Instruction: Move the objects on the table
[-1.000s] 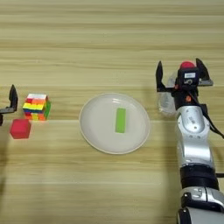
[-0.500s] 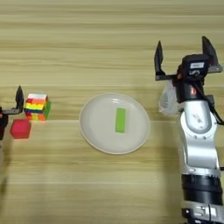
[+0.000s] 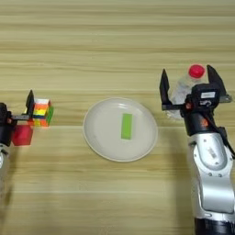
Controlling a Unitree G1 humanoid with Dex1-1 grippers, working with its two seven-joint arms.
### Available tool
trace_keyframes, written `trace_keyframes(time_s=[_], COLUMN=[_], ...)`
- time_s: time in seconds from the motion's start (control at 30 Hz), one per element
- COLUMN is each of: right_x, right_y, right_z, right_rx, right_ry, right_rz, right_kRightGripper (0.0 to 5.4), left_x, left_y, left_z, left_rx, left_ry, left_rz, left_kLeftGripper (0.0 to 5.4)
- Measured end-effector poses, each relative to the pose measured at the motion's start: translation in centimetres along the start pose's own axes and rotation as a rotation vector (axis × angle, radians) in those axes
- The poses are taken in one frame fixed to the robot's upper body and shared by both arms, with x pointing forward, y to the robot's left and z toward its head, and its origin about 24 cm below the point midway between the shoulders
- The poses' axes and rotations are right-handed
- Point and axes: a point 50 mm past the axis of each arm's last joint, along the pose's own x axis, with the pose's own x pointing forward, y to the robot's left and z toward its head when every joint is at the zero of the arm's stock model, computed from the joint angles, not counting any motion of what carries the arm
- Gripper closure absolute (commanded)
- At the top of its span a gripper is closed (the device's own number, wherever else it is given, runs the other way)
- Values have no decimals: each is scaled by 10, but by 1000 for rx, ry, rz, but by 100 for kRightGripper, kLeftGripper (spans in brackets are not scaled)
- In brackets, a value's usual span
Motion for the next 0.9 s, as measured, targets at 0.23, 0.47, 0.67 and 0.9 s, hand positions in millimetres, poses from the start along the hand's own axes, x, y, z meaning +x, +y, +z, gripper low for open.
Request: trace_keyframes(time_s=[0.23, 0.47, 0.67, 0.9], right_x=[-15, -22, -29, -29], right_y=[-14, -19, -27, -32], right_z=[-22, -45, -67, -79], right_rx=[2, 10, 4, -4], right_ry=[125, 229, 332, 367], right_rz=[-24, -28, -52, -69], right_kRightGripper=[2, 2, 2, 2], left_x=[0, 0, 0, 1], left_y=[1, 1, 0, -8], left_z=[0, 0, 0, 0], left_rx=[1, 2, 0, -13], left_ry=[2, 2, 2, 2], left_rz=[4, 3, -2, -24], left_kLeftGripper=[0, 0, 0, 0])
